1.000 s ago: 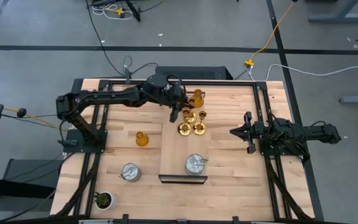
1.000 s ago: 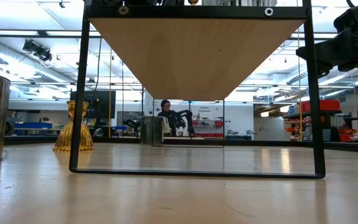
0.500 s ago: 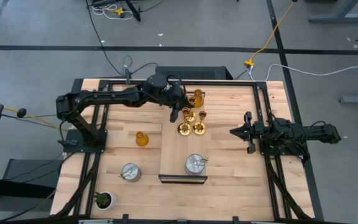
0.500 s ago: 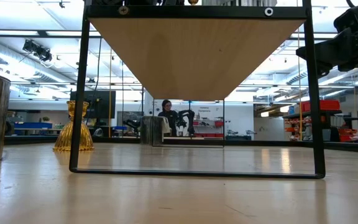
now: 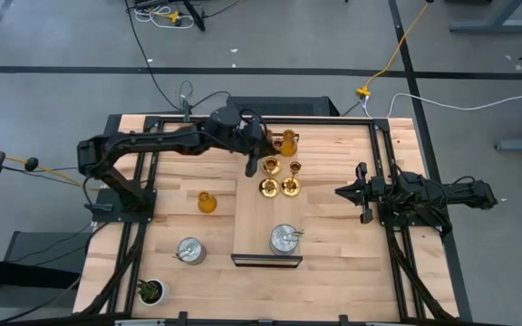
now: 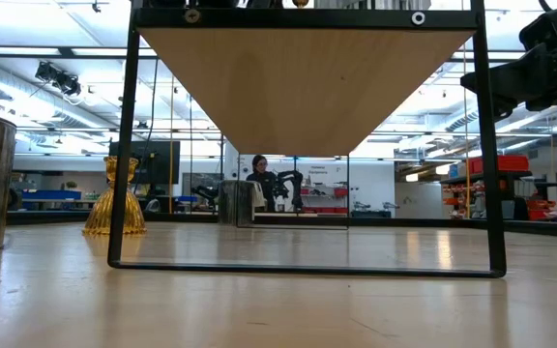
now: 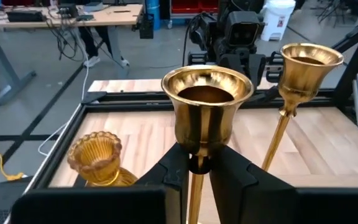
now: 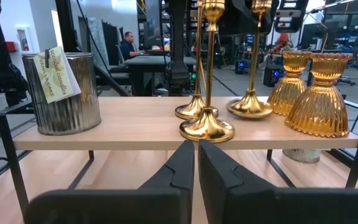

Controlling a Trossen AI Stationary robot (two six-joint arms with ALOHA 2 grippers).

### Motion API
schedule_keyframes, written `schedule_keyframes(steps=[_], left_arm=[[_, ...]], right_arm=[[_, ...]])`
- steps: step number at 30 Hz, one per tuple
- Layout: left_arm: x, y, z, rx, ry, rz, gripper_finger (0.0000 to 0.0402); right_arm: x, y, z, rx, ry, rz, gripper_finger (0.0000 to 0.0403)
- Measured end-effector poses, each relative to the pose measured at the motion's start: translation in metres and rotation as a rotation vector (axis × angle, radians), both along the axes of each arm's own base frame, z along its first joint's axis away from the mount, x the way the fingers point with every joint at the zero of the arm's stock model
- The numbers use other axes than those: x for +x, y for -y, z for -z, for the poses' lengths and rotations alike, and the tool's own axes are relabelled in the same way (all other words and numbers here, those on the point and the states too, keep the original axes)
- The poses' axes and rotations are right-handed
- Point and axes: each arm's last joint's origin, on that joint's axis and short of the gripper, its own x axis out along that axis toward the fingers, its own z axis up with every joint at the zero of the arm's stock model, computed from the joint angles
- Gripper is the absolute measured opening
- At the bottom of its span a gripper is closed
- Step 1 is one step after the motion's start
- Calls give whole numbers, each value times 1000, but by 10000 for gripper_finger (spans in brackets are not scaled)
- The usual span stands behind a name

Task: Pick & Place candle stick holders
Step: Move the candle holder to the middle of the shelf aligned with the other candle holder

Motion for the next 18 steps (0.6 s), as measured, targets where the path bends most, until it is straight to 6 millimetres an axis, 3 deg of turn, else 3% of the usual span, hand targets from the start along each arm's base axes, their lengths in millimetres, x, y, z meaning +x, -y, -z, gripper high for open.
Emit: schedule_keyframes(steps=[18], left_arm=[[-23, 9, -23, 5, -14, -2, 52]], right_arm=[[0, 0, 0, 0, 0, 2, 27]])
